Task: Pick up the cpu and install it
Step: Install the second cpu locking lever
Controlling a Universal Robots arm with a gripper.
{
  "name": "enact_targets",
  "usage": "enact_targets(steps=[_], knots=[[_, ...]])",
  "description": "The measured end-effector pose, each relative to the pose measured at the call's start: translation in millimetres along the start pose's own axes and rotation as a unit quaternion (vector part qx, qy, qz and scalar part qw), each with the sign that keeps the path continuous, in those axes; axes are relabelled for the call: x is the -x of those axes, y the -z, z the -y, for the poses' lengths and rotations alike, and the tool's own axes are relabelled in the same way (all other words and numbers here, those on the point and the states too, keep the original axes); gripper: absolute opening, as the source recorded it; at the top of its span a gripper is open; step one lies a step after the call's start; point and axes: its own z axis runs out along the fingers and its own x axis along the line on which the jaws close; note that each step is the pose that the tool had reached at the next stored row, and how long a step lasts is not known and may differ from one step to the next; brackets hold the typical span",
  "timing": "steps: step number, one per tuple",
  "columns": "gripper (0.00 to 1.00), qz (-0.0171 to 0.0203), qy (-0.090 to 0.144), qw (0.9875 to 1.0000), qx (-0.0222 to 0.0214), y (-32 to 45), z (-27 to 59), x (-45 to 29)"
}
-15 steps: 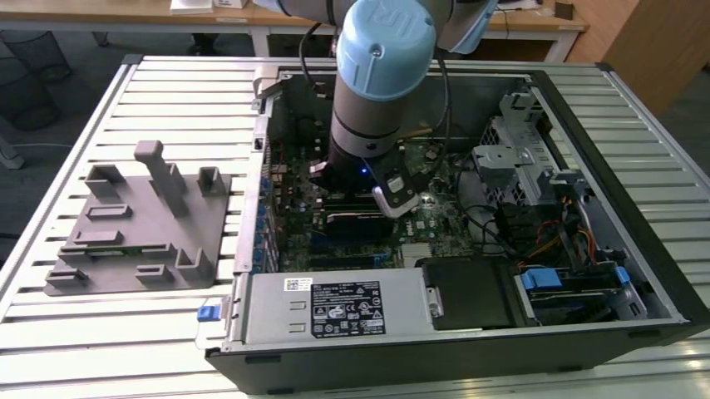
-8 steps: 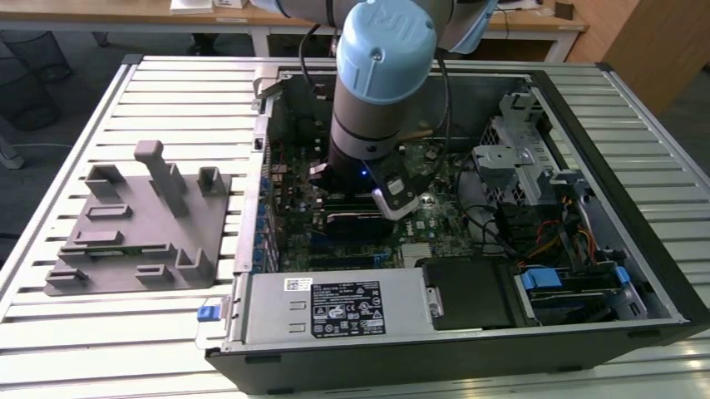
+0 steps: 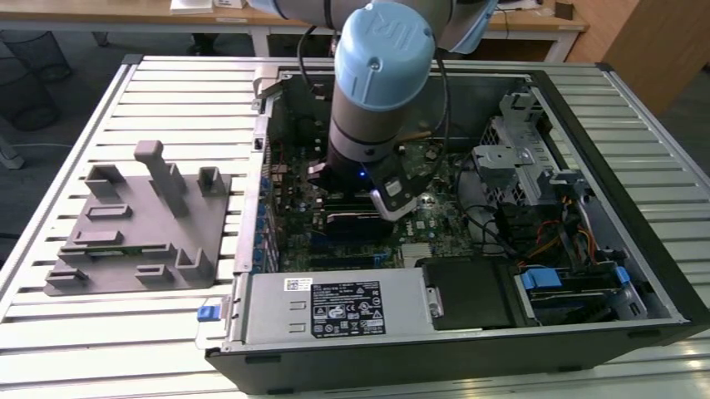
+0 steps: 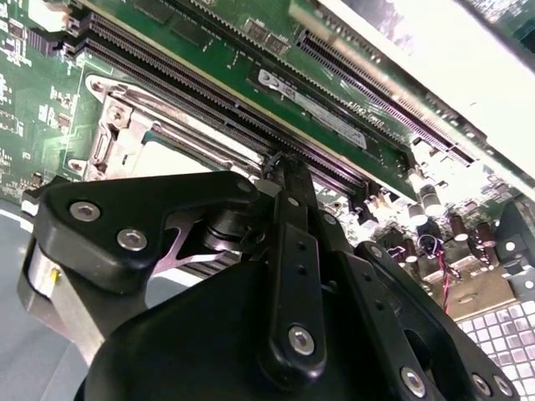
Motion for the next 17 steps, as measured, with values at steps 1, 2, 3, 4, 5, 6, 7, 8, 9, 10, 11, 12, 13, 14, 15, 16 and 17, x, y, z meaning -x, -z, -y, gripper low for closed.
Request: enact_targets(steps=[1,2,3,4,5,6,7,8,9,10,11,12,13,14,15,16,17], knots=[[0.11,0.0001,0.000,1.0000,0.0017,-0.3,0.1,-0.2],[0.11,0.0001,0.000,1.0000,0.0033,-0.6,0.2,-0.5],[0.11,0.0001,0.000,1.0000,0.0049,-0.9,0.3,-0.8],[0.11,0.0002,0.000,1.0000,0.0063,-1.2,0.3,-1.1],[0.11,0.0002,0.000,1.0000,0.0076,-1.4,0.4,-1.4],[0.11,0.0003,0.000,1.0000,0.0089,-1.7,0.4,-1.8],[0.11,0.0003,0.001,0.9999,0.0101,-2.0,0.5,-2.0],[0.11,0.0003,0.001,0.9999,0.0112,-2.3,0.6,-2.2],[0.11,0.0004,0.001,0.9999,0.0122,-2.6,0.7,-2.3],[0.11,0.0004,0.001,0.9999,0.0129,-3.0,0.7,-2.4],[0.11,0.0005,0.001,0.9999,0.0134,-3.3,0.8,-2.5],[0.11,0.0005,0.001,0.9999,0.0136,-3.6,0.9,-2.5],[0.11,0.0004,0.001,0.9999,0.0136,-3.7,1.0,-2.6],[0.11,0.0004,0.001,0.9999,0.0136,-3.8,1.1,-2.6],[0.11,0.0003,0.001,0.9999,0.0135,-3.7,1.1,-2.7],[0.11,0.0004,0.001,0.9999,0.0135,-3.8,1.1,-2.8],[0.11,0.0004,0.001,0.9999,0.0136,-3.8,1.0,-2.9]])
